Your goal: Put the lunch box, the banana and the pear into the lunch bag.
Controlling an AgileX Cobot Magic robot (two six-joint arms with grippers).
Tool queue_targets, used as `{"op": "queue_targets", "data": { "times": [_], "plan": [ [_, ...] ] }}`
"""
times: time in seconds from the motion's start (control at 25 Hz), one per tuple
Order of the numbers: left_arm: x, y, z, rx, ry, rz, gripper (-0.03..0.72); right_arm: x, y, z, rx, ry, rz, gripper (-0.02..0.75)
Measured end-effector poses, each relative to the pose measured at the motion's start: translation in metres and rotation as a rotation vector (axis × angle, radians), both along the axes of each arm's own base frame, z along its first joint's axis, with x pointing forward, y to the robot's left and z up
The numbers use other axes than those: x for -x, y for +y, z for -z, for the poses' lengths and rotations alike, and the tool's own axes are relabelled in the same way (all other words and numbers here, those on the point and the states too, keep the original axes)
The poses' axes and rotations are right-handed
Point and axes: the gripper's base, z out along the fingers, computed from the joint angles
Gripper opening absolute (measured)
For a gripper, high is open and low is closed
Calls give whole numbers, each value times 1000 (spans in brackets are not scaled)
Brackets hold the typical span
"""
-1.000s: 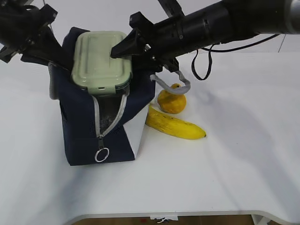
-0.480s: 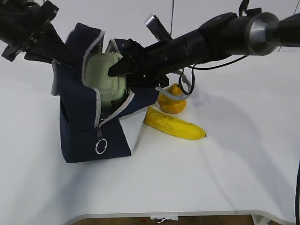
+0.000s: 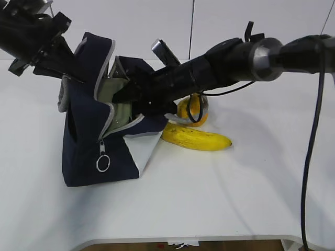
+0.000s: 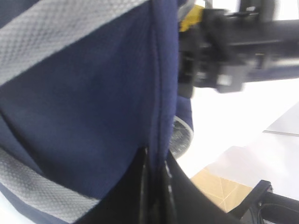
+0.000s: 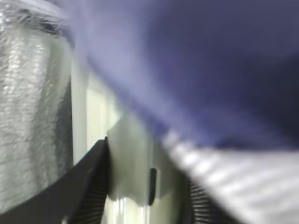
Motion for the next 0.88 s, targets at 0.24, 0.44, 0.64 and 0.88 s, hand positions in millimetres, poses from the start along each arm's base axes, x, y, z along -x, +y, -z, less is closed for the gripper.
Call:
{"op": "queue_targets", "data": {
  "times": [0.24, 0.44, 0.64, 0.88],
  "plan": [
    [0, 1, 0, -9, -5, -1, 0, -6, 3, 12, -13, 20, 8, 395],
    [0, 1, 1, -11, -6, 1, 0, -6, 3, 13, -28, 31, 3, 478],
    [0, 1, 1, -12, -7, 1, 0, -8, -10, 8, -65, 60, -36, 539],
    [0, 1, 1, -12, -7, 1, 0, -15, -29, -12, 59, 59, -158, 547]
  ]
}}
